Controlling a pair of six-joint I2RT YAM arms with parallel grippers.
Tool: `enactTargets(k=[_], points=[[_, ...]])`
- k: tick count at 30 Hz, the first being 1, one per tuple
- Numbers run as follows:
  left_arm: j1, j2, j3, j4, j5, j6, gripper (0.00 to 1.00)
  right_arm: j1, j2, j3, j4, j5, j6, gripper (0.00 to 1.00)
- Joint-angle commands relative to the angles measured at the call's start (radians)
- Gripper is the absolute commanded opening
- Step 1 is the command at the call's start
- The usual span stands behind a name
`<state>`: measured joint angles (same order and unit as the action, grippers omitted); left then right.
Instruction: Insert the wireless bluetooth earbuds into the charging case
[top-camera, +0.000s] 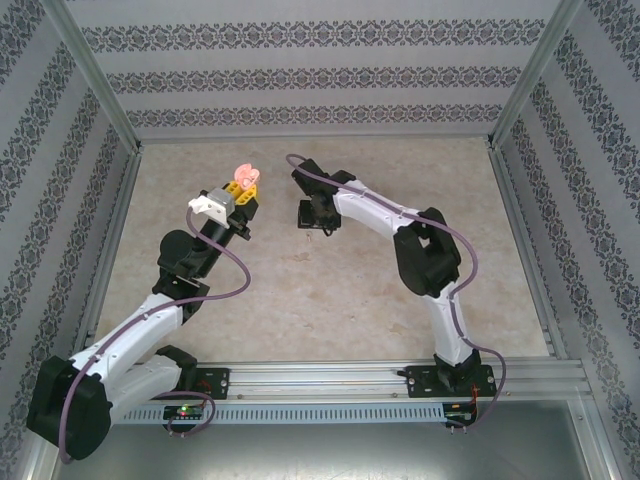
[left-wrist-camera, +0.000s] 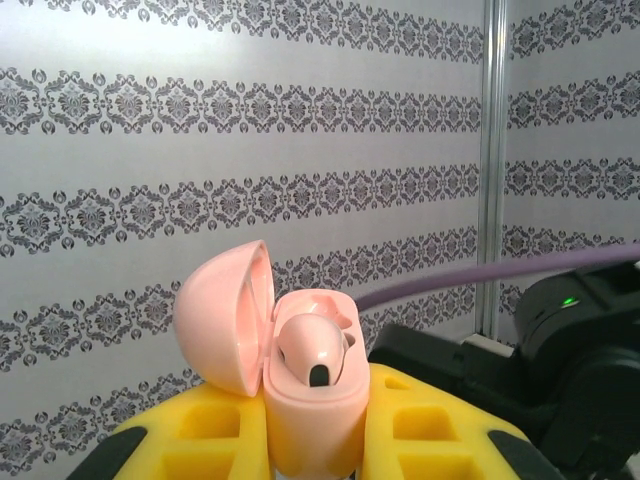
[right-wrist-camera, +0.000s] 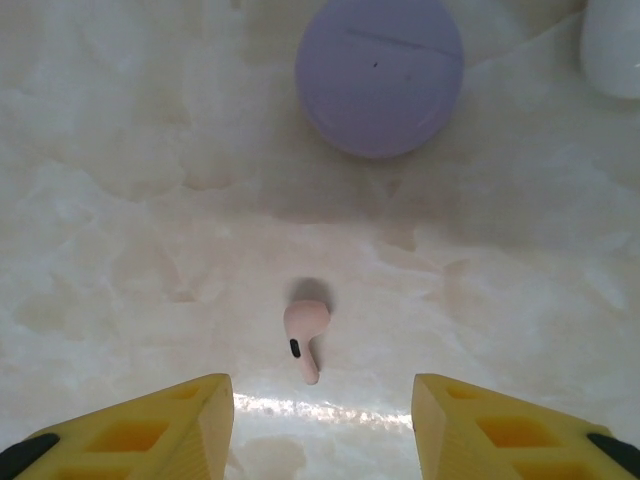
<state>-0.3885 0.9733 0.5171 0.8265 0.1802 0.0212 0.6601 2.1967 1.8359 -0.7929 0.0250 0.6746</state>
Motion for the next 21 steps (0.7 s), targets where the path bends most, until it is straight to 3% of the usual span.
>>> enactTargets(k=[1, 8, 21], points=[[0.017, -0.022, -0.012, 0.022, 0.004, -0.023, 0.00, 0.028, 0.050, 0.090, -0.110, 0.062, -0.009, 0.50], [0.027, -0.022, -0.019, 0.034, 0.012, -0.036, 0.00, 0.052, 0.159, 0.220, -0.185, 0.100, -0.018, 0.47], [0.035, -0.035, -0.016, 0.030, 0.019, -0.042, 0.00, 0.054, 0.258, 0.313, -0.224, 0.135, -0.027, 0.43]])
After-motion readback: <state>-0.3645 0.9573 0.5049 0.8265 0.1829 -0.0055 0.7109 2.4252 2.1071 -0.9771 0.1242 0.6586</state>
